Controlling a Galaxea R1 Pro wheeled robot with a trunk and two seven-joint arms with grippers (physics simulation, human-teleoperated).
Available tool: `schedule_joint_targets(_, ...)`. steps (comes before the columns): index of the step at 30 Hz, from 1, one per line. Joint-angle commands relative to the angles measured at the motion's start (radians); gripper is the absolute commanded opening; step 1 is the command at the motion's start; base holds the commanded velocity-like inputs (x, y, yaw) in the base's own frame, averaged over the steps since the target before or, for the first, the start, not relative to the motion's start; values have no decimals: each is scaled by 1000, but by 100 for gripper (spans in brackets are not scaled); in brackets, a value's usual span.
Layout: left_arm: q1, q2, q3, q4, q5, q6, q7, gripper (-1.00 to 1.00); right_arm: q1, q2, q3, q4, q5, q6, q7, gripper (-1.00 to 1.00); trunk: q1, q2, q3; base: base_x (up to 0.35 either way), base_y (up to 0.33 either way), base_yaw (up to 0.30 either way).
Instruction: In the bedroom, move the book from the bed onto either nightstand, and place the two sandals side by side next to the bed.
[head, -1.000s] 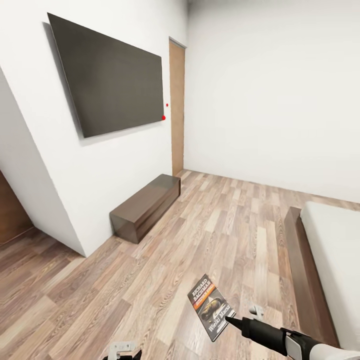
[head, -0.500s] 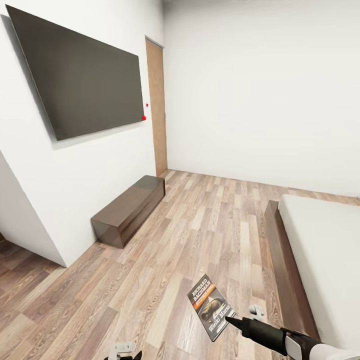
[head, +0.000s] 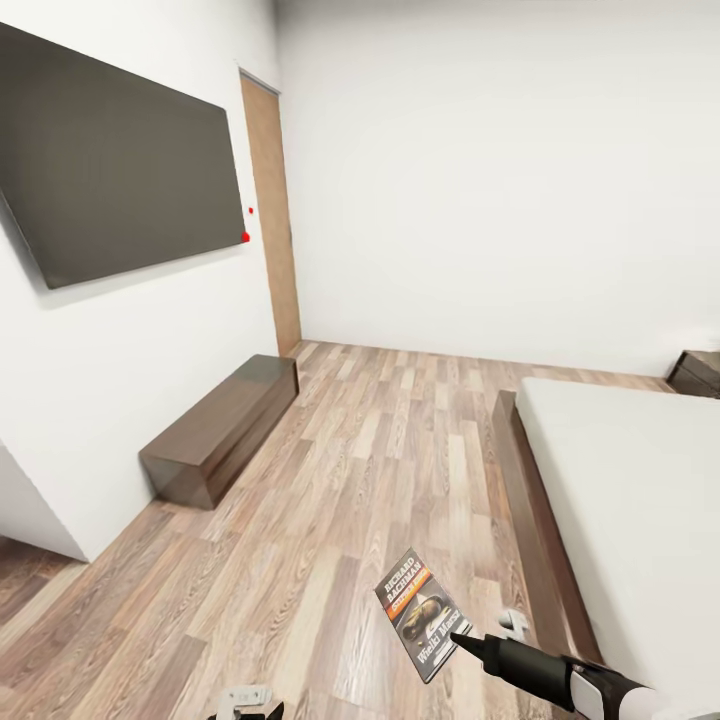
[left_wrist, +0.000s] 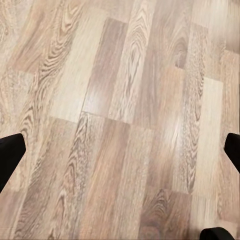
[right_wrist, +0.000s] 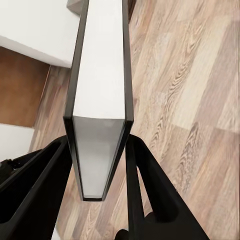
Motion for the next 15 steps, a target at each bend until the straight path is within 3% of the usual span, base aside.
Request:
schedule_joint_targets(1, -1, 0, 8, 1, -6, -3, -3, 100, -2, 0, 3, 3, -11, 2, 5, -100, 0, -2, -2, 0, 0, -247)
schedule_joint_targets(8, -1, 0, 8, 0, -6, -3, -3, 100, -2, 0, 4, 3, -11, 2, 5, -100, 0, -2, -2, 0, 0, -221)
schedule_joint_targets(15, -1, 0, 9, 0, -6, -3, -3, 100, -2, 0, 4, 3, -11, 2, 4, -100, 0, -2, -2, 1, 0, -39)
